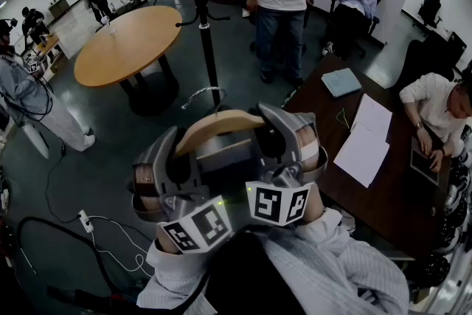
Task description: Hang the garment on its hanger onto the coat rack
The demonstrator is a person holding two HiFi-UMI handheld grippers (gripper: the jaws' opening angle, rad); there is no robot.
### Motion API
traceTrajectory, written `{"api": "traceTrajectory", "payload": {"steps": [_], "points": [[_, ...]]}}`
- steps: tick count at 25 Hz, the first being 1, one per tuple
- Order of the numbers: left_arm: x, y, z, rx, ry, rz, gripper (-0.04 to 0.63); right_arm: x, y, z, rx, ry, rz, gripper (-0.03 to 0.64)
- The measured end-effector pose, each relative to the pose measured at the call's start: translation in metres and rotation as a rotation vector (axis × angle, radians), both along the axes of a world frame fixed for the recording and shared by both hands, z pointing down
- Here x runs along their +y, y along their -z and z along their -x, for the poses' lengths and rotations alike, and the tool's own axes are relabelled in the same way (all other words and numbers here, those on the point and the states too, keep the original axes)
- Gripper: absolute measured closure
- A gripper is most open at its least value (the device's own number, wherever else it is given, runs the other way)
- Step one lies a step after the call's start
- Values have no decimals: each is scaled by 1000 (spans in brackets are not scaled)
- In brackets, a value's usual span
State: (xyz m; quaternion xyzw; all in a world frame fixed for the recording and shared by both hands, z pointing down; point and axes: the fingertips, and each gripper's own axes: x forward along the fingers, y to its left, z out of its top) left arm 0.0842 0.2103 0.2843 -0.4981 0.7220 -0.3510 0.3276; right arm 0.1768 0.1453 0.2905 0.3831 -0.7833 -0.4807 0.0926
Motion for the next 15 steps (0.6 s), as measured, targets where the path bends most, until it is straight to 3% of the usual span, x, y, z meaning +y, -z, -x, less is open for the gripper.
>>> {"api": "traceTrajectory", "payload": {"steps": [15], "points": [[-8, -4, -8, -22, 15, 24, 551, -9, -7, -7, -12, 13, 34, 538]]}}
